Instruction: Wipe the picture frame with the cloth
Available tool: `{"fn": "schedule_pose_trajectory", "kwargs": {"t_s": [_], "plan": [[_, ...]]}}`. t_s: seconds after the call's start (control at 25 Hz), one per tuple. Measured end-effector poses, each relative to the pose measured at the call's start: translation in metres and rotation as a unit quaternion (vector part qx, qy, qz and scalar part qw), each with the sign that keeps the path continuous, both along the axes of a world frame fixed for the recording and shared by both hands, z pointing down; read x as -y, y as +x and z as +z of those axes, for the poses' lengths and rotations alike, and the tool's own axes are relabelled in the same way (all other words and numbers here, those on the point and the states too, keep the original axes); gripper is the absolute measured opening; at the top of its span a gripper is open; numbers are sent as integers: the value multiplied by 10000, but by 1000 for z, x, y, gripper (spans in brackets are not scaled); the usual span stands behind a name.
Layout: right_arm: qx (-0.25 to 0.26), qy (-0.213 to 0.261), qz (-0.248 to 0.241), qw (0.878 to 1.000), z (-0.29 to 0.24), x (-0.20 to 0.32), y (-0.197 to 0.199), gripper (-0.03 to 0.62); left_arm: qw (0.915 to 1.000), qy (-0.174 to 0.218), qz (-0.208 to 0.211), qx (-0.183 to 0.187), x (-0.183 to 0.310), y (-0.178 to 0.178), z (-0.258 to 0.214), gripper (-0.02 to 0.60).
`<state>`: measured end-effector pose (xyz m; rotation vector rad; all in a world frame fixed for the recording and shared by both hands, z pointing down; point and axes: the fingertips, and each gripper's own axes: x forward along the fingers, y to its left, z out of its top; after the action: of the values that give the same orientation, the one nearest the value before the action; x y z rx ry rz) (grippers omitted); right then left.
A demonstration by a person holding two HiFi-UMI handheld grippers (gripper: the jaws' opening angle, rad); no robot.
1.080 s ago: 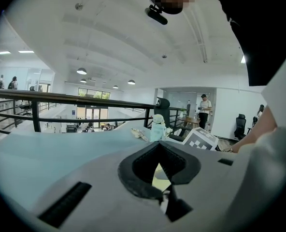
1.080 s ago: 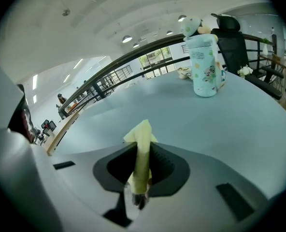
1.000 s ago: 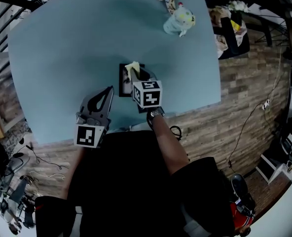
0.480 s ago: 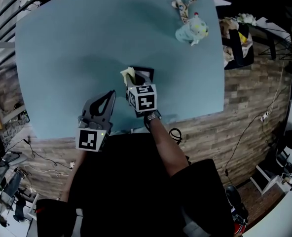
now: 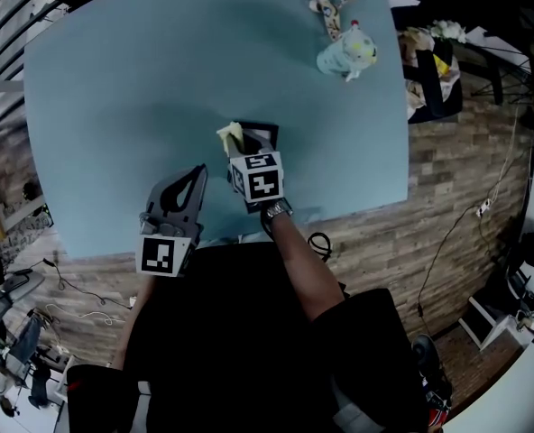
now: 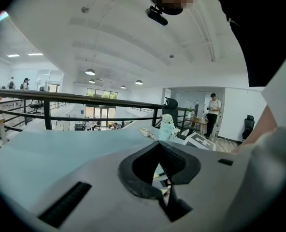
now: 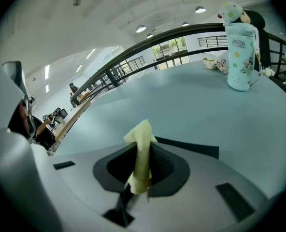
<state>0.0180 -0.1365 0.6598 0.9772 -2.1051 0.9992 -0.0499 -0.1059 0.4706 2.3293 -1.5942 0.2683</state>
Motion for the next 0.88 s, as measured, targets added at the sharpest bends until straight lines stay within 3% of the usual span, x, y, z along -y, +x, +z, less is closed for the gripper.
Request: {"fn": "schedule_pose_trajectory", "kwargs": {"t_s": [0.88], "plan": [[-146, -33, 358, 9992, 3, -1, 42, 58, 9997, -10, 258, 46, -2, 18, 1, -3]]}}
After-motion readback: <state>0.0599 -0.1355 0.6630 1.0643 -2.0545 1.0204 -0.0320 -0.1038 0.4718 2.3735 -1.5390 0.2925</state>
